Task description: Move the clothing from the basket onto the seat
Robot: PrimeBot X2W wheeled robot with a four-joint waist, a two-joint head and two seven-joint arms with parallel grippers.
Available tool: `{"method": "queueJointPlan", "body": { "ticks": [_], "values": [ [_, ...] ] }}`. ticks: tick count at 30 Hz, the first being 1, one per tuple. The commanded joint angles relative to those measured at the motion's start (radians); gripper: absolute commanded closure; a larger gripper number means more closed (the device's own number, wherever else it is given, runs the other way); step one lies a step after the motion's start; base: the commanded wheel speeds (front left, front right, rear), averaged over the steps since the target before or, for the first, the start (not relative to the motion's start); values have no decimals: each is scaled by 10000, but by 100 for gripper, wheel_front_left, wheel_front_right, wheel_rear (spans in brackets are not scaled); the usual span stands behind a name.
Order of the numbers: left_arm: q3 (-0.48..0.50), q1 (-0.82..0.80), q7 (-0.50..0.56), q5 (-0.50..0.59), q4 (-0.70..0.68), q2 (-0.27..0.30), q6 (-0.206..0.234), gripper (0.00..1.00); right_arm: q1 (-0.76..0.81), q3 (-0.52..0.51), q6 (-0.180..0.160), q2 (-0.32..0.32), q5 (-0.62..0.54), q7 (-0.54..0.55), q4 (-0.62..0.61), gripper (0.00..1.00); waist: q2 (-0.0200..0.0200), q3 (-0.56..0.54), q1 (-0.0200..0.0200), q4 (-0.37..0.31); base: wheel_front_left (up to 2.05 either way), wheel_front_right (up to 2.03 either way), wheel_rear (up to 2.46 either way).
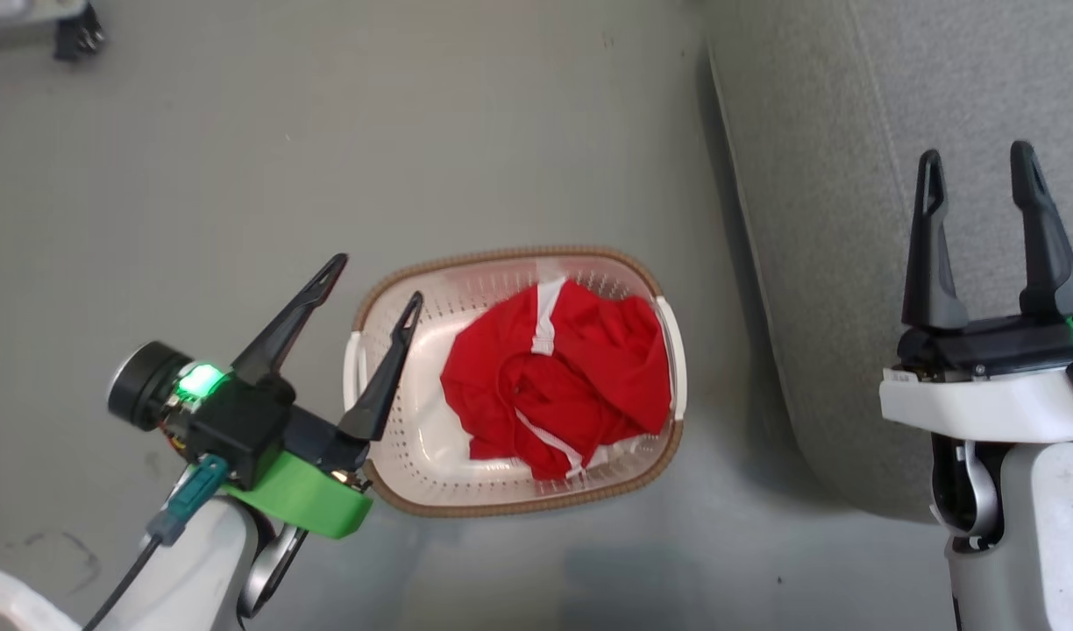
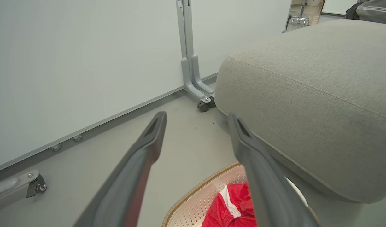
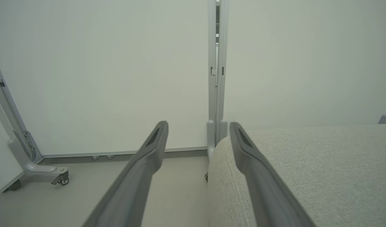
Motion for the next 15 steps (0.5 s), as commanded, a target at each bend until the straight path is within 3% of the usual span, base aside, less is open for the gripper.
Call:
{"method": "queueJointPlan", "body": {
  "ticks": [1, 7, 15],
  "values": [
    [-326, -420, -4, -118, 123, 232, -33, 0, -268, -12, 1, -24, -48, -32, -151, 0, 0, 1672, -4, -534, 0, 0, 0],
    [-2657, -1938, -5, -81, 981, 1073, -33, 0, -663, -197, 1, -24, 142, -32, -566, 0, 0, 2953, -4, -803, 0, 0, 0],
    [-4449, -3655, -5, -138, 2164, 1558, -33, 0, -892, -307, 1, -18, 479, -32, -1066, 0, 0, 4233, -4, -1196, 0, 0, 0]
  ]
}}
